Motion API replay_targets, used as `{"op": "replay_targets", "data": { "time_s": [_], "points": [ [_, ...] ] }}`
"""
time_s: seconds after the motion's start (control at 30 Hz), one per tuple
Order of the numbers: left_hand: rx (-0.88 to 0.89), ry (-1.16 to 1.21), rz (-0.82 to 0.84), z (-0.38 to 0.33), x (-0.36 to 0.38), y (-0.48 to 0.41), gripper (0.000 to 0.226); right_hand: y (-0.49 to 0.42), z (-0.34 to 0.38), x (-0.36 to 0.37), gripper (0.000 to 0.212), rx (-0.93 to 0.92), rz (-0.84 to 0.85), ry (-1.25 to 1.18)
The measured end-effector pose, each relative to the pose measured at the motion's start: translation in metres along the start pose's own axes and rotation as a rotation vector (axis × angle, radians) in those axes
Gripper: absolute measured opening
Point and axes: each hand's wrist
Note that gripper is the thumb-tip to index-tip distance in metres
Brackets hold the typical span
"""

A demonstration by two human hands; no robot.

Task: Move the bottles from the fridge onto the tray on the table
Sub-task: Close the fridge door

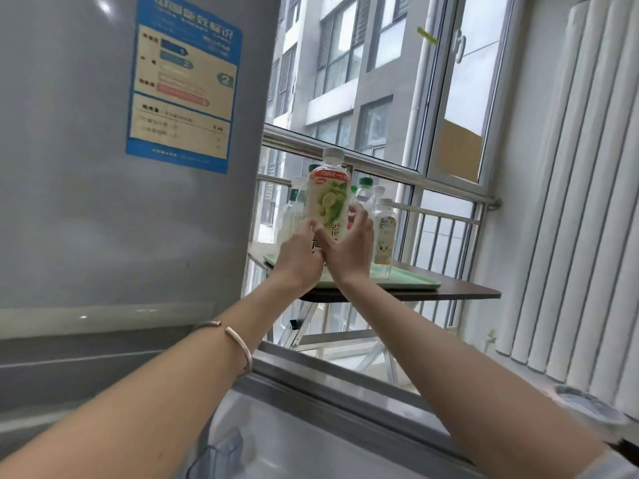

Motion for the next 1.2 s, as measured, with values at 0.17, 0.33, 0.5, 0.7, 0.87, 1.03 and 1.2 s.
{"op": "replay_targets", "data": {
  "time_s": [0.17, 0.33, 0.5, 0.7, 0.87, 1.03, 1.2],
  "points": [
    [0.087, 0.033, 0.027, -0.010, -0.011, 0.042, 0.049, 0.042, 0.025, -0.001, 0.013, -0.063, -0.014, 0.026],
    [-0.032, -0.023, 0.154, 0.002, -0.029, 0.089, 0.058, 0.091, 0.056, 0.002, 0.011, 0.076, 0.223, 0.101],
    [-0.110, -0.010, 0.360, -0.004, -0.032, 0.129, 0.064, 0.142, 0.082, -0.027, 0.024, 0.288, 0.397, 0.212],
    [-0.042, -0.018, 0.427, -0.035, 0.014, 0.141, 0.061, 0.166, 0.073, -0.090, 0.028, 0.341, 0.400, 0.330],
    [0.047, 0.015, 0.341, -0.066, 0.074, 0.150, 0.061, 0.168, 0.043, -0.143, 0.029, 0.290, 0.362, 0.418],
    [0.045, -0.106, 0.425, -0.059, 0.107, 0.156, 0.062, 0.189, 0.019, -0.164, 0.033, 0.336, 0.447, 0.506],
    [0.058, -0.271, 0.518, -0.054, 0.118, 0.171, 0.052, 0.215, 0.008, -0.176, 0.035, 0.393, 0.519, 0.512]
  ]
}}
Point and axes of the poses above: each hand's wrist, its own y-axis away from the middle knuckle, its own x-axis out of the palm, z = x × y, and after that the axes turned 13 degrees about z, right-handed
